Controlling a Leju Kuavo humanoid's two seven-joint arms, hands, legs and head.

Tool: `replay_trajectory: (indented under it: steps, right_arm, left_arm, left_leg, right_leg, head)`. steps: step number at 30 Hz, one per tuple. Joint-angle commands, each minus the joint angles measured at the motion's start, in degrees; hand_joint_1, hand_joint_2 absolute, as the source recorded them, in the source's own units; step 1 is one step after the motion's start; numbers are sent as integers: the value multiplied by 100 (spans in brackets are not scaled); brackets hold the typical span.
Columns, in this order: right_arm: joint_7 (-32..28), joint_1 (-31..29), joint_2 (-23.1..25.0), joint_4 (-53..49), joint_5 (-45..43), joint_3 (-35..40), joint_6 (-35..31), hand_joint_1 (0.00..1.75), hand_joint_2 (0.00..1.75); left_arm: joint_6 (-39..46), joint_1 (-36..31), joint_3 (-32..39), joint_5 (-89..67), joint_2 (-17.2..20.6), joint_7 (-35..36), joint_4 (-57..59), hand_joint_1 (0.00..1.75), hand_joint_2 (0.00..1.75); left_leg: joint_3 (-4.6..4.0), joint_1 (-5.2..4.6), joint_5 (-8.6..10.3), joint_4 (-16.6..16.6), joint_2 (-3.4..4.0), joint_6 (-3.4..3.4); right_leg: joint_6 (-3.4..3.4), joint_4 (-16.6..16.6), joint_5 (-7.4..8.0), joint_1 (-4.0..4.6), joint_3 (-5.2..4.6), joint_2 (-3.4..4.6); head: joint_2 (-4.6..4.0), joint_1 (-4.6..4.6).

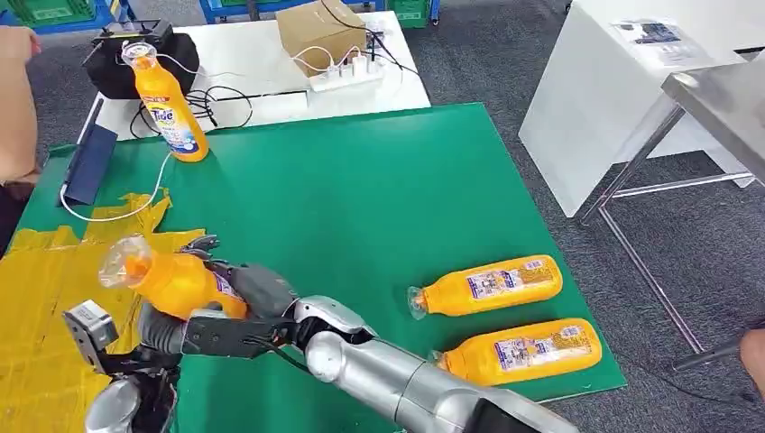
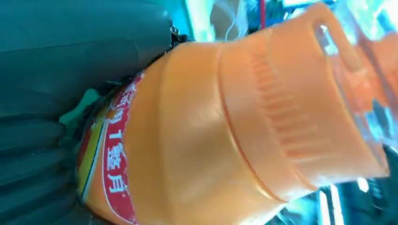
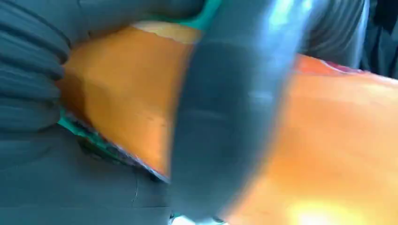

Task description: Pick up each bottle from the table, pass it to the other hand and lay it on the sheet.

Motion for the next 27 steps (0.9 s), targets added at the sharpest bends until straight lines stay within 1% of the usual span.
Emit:
replay_trajectory:
  steps: [1, 3, 4, 5, 8, 9, 10, 11, 12, 13, 14, 15, 16, 17, 18, 19, 20, 21, 22, 23, 25, 26, 27]
  right_arm:
    - [174, 646, -1072, -1459, 648, -1333, -78, 0, 175]
    - [174, 913, -1349, -1991, 812, -1682, -38, 0, 175]
    - [176, 1042, -1434, -2206, 856, -1833, -14, 0, 175]
    - [176, 1159, -1527, -2399, 914, -1947, -1, 0, 175]
    - [135, 1574, -1748, -2929, 1086, -2336, 26, 0, 175]
    - [122, 1662, -1784, -3024, 1132, -2399, 27, 0, 175]
    - [115, 1731, -1799, -3081, 1172, -2450, 42, 0, 175]
    - [106, 1785, -1810, -3117, 1199, -2487, 53, 0, 175]
    - [88, 1846, -1811, -3164, 1233, -2526, 60, 0, 175]
    - [77, 1875, -1805, -3180, 1256, -2545, 69, 0, 175]
    - [77, 1887, -1809, -3191, 1267, -2544, 78, 0, 175]
    - [74, 1901, -1821, -3218, 1278, -2536, 77, 0, 175]
    - [82, 1916, -1878, -3284, 1282, -2517, 79, 0, 175]
    - [87, 1935, -1933, -3360, 1281, -2524, 82, 0, 175]
    - [68, 1948, -2026, -3468, 1280, -2541, 75, 0, 175]
    - [29, 1967, -2113, -3575, 1278, -2556, 73, 0, 175]
    - [-80, 1961, -2290, -3729, 1294, -2534, 82, 0, 175]
    - [-193, 1976, -2396, -3872, 1369, -2538, 16, 0, 175]
    - [-423, 1982, -2520, -4056, 1625, -2499, -176, 0, 175]
    - [-502, 2022, -2638, -4294, 1708, -2525, -181, 0, 175]
    - [-495, 2041, -2665, -4378, 1711, -2557, -124, 0, 175]
    - [-531, 1992, -2753, -4398, 1545, -2516, 118, 0, 175]
    - [-972, 2135, -2693, -4527, 1158, -2729, -37, 0, 175]
  left_arm:
    - [2015, 57, 411, -2236, -198, -555, -1067, 175, 175]
    - [2423, 237, 553, -2612, -196, -602, -1196, 175, 175]
    - [2596, 310, 596, -2777, -199, -642, -1232, 175, 175]
    - [2772, 373, 634, -2944, -203, -661, -1251, 175, 175]
    - [3102, 476, 704, -3238, -196, -680, -1176, 175, 175]
    - [3127, 479, 720, -3235, -203, -680, -1147, 175, 175]
    - [3198, 471, 726, -3317, -193, -679, -1112, 175, 175]
    - [3234, 456, 729, -3338, -194, -678, -1080, 175, 175]
    - [3312, 439, 711, -3446, -180, -665, -1049, 175, 175]
    - [3402, 429, 684, -3559, -171, -655, -1028, 175, 175]
    - [3527, 426, 656, -3723, -163, -637, -1016, 175, 175]
    - [3671, 430, 628, -3901, -165, -619, -1011, 175, 175]
    - [4013, 453, 570, -4305, -156, -550, -1006, 175, 175]
    - [4383, 477, 515, -4786, -122, -386, -978, 175, 175]
    - [4904, 501, 438, -5610, -48, -33, -871, 175, 175]
    - [5150, 490, 366, -6138, 60, 265, -712, 175, 175]
    - [5465, 421, 293, -7038, 205, 812, -346, 175, 175]
    - [5615, 348, 238, -7431, 304, 1073, -25, 175, 175]
    - [5647, 268, 213, -7957, 435, 1371, 345, 175, 175]
    - [5756, 109, 165, -8336, 567, 1621, 879, 175, 175]
    - [5912, 39, 130, -8287, 618, 1640, 1107, 175, 175]
    - [5798, -17, 134, -8770, 698, 1902, 1345, 175, 175]
    - [5699, -99, 21, -8884, 859, 2059, 1664, 175, 175]
  left_leg:
    - [22, 5, -6, 0, -72, 24]
    - [3, 1, -4, -1, -54, 18]
    - [18, 0, -8, -4, -60, 23]
    - [15, 3, -7, -4, -51, 18]
    - [18, -4, -8, -6, -90, 22]
    - [1, -2, -5, -4, -75, 16]
    - [14, -3, -12, -3, -83, 21]
    - [8, -1, -7, -5, -80, 17]
    - [19, -1, -9, -7, -96, 21]
    - [6, -4, -5, -5, -85, 17]
    - [-3, -1, -3, -3, -70, 12]
    - [8, -4, -7, -4, -78, 18]
    - [-2, -3, -3, -3, -66, 13]
    - [6, -3, -6, -3, -77, 19]
    - [2, -4, -4, -4, -73, 16]
    - [8, -4, -7, -4, -75, 19]
    - [-1, -5, -2, -6, -68, 14]
    - [13, -5, -7, -7, -78, 20]
    - [6, -9, 0, -11, -72, 15]
    - [19, -12, -1, -16, -87, 20]
    - [10, -15, 3, -15, -80, 14]
    - [19, -16, 2, -17, -93, 19]
    - [11, -10, 0, -12, -78, 14]
  right_leg:
    - [-5, -7, -16, 3, 41, -27]
    - [-2, -6, -9, -1, 24, -21]
    - [-3, -10, -13, -3, 39, -18]
    - [-3, -10, -11, 0, 35, -18]
    - [-4, -7, -17, -8, 45, -41]
    - [-3, -6, -10, -6, 29, -39]
    - [-5, -3, -17, -8, 41, -36]
    - [-5, -6, -14, -5, 36, -42]
    - [-7, -8, -19, -6, 49, -47]
    - [-4, -5, -13, -8, 33, -45]
    - [-3, -5, -8, -4, 22, -40]
    - [-5, -3, -13, -8, 32, -36]
    - [-3, -3, -8, -6, 21, -36]
    - [-5, -3, -12, -7, 31, -36]
    - [-3, -4, -10, -8, 27, -37]
    - [-4, -3, -12, -8, 32, -33]
    - [-2, -5, -7, -8, 23, -38]
    - [-4, -5, -13, -10, 37, -35]
    - [-2, -7, -8, -12, 28, -40]
    - [-4, -9, -12, -16, 42, -43]
    - [-2, -7, -9, -18, 32, -47]
    - [-6, -8, -12, -19, 42, -48]
    - [-5, -8, -9, -13, 33, -41]
  head:
    - [0, 0]
    - [0, 0]
    - [0, -4]
    - [0, -2]
    - [0, -2]
    - [0, -2]
    - [0, -2]
    - [0, -2]
    - [0, -2]
    - [0, -2]
    - [0, -2]
    - [0, -2]
    - [0, -2]
    - [0, -2]
    - [0, -2]
    - [0, -2]
    - [0, -2]
    - [0, -2]
    - [0, -2]
    - [0, -2]
    - [0, -2]
    - [0, 0]
    - [0, -2]
